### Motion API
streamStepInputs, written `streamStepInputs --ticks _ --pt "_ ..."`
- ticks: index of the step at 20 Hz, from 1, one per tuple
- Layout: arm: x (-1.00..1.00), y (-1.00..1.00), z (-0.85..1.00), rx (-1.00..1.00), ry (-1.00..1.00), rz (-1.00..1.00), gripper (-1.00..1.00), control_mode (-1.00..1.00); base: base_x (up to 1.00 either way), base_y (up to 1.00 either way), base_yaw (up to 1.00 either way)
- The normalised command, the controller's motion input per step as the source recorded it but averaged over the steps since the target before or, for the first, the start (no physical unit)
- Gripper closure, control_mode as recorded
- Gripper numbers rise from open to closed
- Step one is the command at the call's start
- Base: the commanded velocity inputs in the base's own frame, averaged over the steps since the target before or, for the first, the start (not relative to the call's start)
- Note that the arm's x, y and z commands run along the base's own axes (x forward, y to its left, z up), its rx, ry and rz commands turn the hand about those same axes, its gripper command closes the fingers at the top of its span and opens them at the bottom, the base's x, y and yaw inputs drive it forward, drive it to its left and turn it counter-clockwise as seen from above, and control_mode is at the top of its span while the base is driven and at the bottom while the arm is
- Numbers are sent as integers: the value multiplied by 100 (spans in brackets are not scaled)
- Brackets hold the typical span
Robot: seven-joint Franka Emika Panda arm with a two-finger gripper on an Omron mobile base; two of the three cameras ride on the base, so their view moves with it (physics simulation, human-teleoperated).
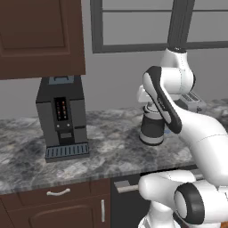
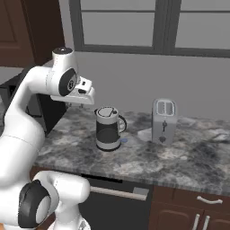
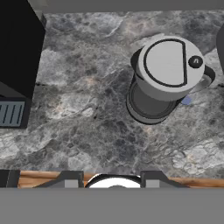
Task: Navigate to the fridge.
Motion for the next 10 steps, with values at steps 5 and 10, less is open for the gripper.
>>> streamStepInputs --ticks 5,10 --pt "-28 0 0 0 -6 0 -100 -100 0 0 0" --pt "-81 13 0 -3 -14 2 -100 -100 0 0 0"
